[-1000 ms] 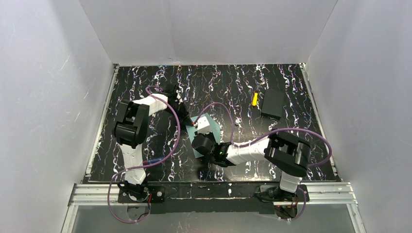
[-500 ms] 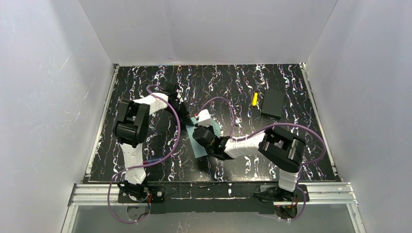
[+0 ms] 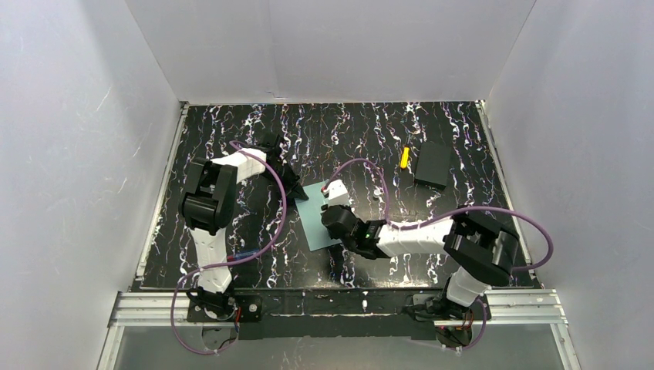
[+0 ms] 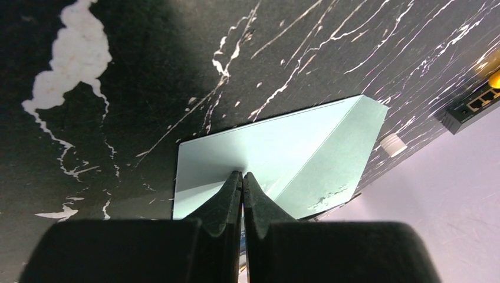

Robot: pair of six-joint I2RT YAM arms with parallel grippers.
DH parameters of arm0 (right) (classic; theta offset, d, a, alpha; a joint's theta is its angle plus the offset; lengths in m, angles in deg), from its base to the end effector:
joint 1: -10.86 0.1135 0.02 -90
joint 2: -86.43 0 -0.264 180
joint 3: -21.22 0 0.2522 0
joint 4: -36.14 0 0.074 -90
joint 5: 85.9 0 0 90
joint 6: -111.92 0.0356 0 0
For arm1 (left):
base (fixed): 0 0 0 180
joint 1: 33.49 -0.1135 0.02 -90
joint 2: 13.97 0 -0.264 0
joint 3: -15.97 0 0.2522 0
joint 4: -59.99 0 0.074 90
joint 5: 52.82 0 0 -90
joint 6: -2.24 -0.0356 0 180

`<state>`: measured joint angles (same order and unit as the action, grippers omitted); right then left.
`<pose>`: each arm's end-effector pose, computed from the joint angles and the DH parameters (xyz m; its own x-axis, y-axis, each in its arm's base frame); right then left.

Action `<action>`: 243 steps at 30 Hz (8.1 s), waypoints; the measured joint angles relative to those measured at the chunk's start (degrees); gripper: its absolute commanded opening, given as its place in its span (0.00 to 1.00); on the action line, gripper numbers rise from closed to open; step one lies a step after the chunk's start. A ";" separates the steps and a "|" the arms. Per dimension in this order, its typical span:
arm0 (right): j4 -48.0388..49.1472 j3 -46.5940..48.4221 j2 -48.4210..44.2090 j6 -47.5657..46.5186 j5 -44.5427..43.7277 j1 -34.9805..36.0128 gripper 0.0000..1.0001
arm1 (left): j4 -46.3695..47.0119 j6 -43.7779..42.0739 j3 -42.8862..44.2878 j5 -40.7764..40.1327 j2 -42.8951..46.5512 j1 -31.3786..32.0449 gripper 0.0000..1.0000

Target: Place the letter into the envelope and seal it

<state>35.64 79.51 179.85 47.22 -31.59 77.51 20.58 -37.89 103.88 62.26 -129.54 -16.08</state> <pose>0.1481 0.2908 0.1720 -0.4471 -0.1599 -0.8801 -0.4056 0.9132 0.0401 0.3759 -0.1337 0.1367 -0.8941 -0.4454 0.0474 -0.3957 0.7359 -0.5495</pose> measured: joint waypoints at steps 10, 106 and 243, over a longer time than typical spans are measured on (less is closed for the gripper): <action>-0.68 2.23 2.08 -0.37 -0.24 0.13 0.01 | 3.80 2.21 -0.72 -0.04 0.07 0.35 0.00; -36.94 18.21 -14.69 13.14 19.96 -23.06 0.01 | 1.14 -9.09 1.95 2.84 2.97 0.57 0.48; -22.40 28.46 20.37 -12.72 17.79 -9.03 0.19 | -1.27 -9.20 1.22 12.28 -3.96 -1.46 0.00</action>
<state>13.24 107.97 200.22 34.50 -13.79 68.49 19.32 -47.09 105.10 74.55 -133.49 -17.54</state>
